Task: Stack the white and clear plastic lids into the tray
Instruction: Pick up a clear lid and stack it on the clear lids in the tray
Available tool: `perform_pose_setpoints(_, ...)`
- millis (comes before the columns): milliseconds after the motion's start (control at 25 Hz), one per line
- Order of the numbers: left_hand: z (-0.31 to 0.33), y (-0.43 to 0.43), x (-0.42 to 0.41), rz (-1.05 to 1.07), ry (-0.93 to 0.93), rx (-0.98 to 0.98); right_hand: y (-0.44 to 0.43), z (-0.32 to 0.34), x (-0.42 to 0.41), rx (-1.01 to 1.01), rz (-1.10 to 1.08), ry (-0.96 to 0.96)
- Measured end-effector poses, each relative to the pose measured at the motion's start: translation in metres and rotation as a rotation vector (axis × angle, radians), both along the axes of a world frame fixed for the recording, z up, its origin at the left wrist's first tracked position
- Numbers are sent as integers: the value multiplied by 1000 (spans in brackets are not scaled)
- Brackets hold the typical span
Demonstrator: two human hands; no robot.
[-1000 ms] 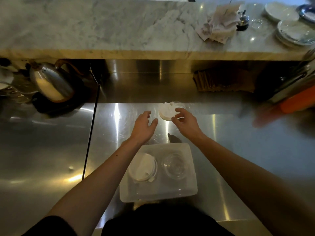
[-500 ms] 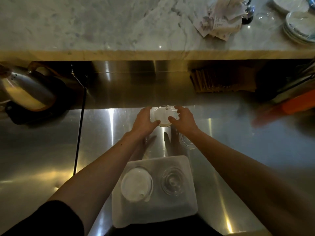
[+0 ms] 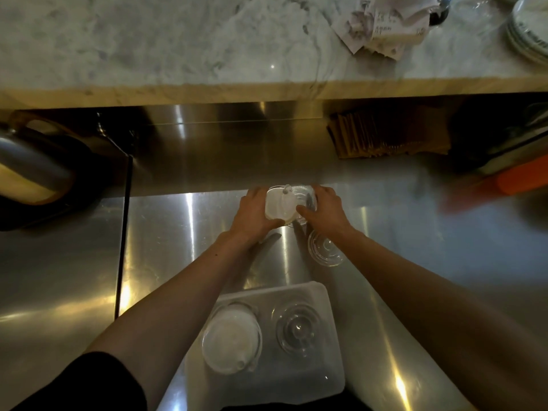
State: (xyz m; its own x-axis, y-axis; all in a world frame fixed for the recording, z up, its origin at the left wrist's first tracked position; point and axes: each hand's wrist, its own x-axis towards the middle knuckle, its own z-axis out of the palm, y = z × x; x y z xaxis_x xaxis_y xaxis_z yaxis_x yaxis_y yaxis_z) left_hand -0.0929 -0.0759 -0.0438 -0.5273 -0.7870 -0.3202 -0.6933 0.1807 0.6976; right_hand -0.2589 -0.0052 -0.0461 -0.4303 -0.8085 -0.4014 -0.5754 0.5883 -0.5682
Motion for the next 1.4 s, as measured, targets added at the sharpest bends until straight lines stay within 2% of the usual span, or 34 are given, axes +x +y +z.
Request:
perform_pose_setpoints(160,-11,4,-9,74,-24,-24,-2,-5,1,24,-6,-38)
perform_pose_setpoints(440,-14,5,-15,54,-36,-1,-4,-9,1,-8,-55,-76)
perform_pose_setpoints(800,10,12,-13,127,51,-5,9,11,9,-135,-246,-227)
perform_pose_setpoints(1400,68,100,25,242,228,-63,93,72,37,-320,-287,-312)
